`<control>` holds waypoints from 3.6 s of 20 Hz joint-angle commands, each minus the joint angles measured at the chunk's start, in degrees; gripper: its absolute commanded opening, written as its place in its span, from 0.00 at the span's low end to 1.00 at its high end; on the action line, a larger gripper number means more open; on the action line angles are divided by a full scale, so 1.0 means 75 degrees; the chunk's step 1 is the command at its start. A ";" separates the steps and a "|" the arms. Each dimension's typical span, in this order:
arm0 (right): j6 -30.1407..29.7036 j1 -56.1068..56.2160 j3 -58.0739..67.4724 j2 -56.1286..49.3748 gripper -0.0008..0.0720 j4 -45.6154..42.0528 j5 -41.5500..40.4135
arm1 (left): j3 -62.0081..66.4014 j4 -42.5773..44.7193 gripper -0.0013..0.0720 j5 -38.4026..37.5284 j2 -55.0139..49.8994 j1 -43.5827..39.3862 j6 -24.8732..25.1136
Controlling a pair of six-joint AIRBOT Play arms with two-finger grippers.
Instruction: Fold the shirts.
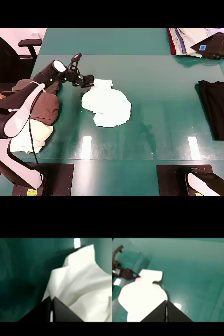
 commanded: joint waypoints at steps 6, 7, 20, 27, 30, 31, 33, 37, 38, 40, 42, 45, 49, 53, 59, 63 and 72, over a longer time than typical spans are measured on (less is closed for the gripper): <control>0.0458 0.1128 -0.3270 -0.1148 0.49 0.0219 -0.0487 | 0.2279 0.0565 0.05 -0.1411 0.0012 0.0356 0.0035; 0.0460 0.1378 -0.3905 -0.1443 0.76 0.0632 -0.0930 | 0.2282 0.0574 0.05 -0.1454 0.0012 0.0356 0.0038; -0.0714 0.3515 -0.3436 -0.4925 0.21 0.3442 -0.2903 | 0.2285 0.0662 0.05 -0.1708 0.0012 0.0356 0.0035; 0.0286 0.2425 -0.2238 -0.3351 0.03 0.0035 -0.1865 | 0.2780 0.1789 0.05 -0.1606 0.1775 0.0358 0.0041; 0.0536 0.1649 -0.1294 -0.1941 0.03 -0.1160 -0.0874 | 0.3118 0.1786 0.05 -0.1571 0.3200 0.0356 0.0041; 0.0533 0.1428 -0.0927 -0.1489 0.03 -0.1285 -0.0557 | 0.3220 0.1731 0.05 -0.1591 0.3634 0.0356 0.0041; 0.0533 0.1128 -0.0286 -0.0717 0.03 -0.1425 -0.0055 | 0.3413 0.1722 0.05 -0.1658 0.4584 0.0356 0.0038; 0.0533 0.0729 0.0997 0.0603 0.03 -0.1457 0.0801 | 0.3585 0.1722 0.05 -0.1274 0.6359 0.0356 0.0035; 0.0533 0.0627 0.1265 0.0886 0.03 -0.1454 0.0877 | 0.3585 0.1722 0.05 -0.1026 0.6767 0.0356 0.0038; 0.0542 0.0344 0.1833 0.1370 0.03 -0.1457 0.1017 | 0.3587 0.1725 0.05 -0.0358 0.7420 0.0356 0.0035; 0.0635 -0.0047 0.2358 0.1690 0.03 -0.1448 0.1212 | 0.3847 0.1781 0.05 0.0245 0.7775 0.0356 0.0038; 0.0903 -0.0699 0.2917 0.1818 0.03 -0.1443 0.1862 | 0.4226 0.1912 0.05 0.0513 0.7793 0.0356 0.0038; 0.1387 -0.1157 0.3040 0.1268 0.03 -0.1428 0.3133 | 0.3920 0.2498 0.05 -0.0160 0.6860 0.0356 -0.0192; 0.1856 -0.0530 0.1851 0.0373 0.03 -0.1676 0.3287 | 0.3617 0.2521 0.05 -0.1387 0.4526 0.0356 -0.0364; 0.2052 0.0909 -0.1183 -0.1381 0.03 -0.2611 0.1431 | 0.3529 0.2515 0.05 -0.1603 0.0682 0.0358 -0.0711; 0.2040 0.0941 -0.1003 -0.2789 0.03 -0.1757 -0.0221 | 0.3538 0.2527 0.05 -0.0871 -0.0420 0.0358 -0.0621; 0.1556 0.0629 0.1399 -0.4540 0.63 -0.1719 0.0283 | 0.3981 0.2888 0.76 -0.1795 -0.0204 0.0793 -0.1134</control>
